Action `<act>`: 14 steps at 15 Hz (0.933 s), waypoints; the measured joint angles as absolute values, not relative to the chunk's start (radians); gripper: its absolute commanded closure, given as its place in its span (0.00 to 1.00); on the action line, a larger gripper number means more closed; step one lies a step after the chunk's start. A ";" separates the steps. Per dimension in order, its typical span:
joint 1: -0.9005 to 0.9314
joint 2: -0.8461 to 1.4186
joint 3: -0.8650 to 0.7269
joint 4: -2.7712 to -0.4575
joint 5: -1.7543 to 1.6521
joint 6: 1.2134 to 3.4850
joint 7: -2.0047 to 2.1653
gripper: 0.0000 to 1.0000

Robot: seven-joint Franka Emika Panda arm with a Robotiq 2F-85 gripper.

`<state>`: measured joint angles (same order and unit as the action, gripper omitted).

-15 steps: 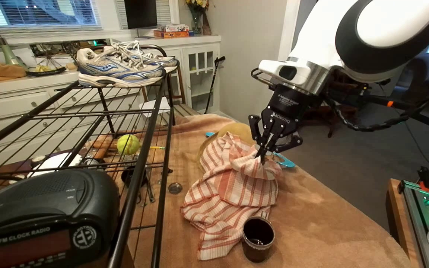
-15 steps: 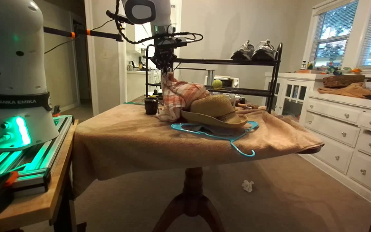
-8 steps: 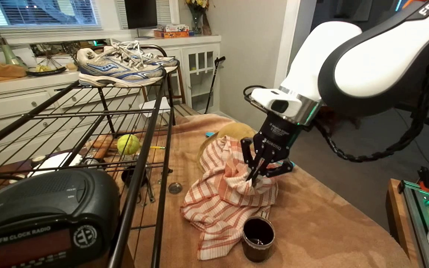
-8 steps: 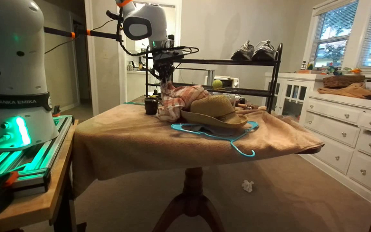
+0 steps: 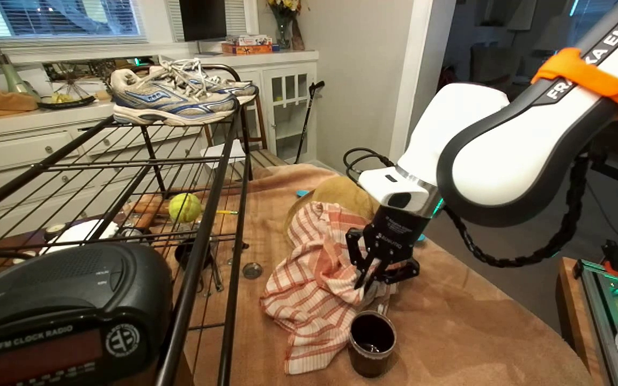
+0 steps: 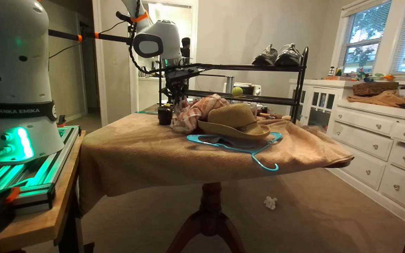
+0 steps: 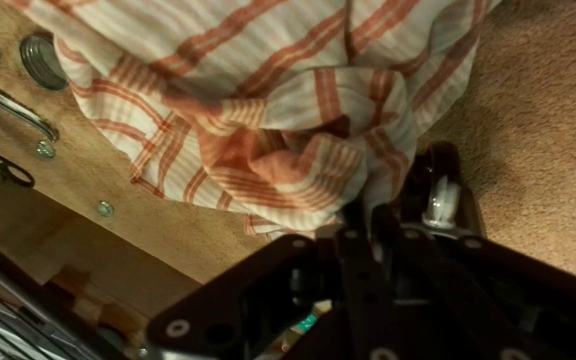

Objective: Remove the hat, brown mug and tea towel from the shoe rack and put them on the table

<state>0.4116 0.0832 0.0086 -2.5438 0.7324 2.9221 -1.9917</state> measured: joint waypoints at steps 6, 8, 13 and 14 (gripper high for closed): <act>0.391 -0.019 -0.054 -2.547 0.542 2.911 -1.947 0.11; 0.365 -0.100 -0.075 -2.547 0.449 2.867 -1.943 0.00; 0.266 -0.337 -0.066 -2.513 0.210 2.547 -1.959 0.00; 0.259 -0.382 -0.069 -2.495 0.185 2.465 -1.989 0.00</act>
<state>0.2595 -0.3817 -0.0690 -2.4951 0.1850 2.4647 -1.9887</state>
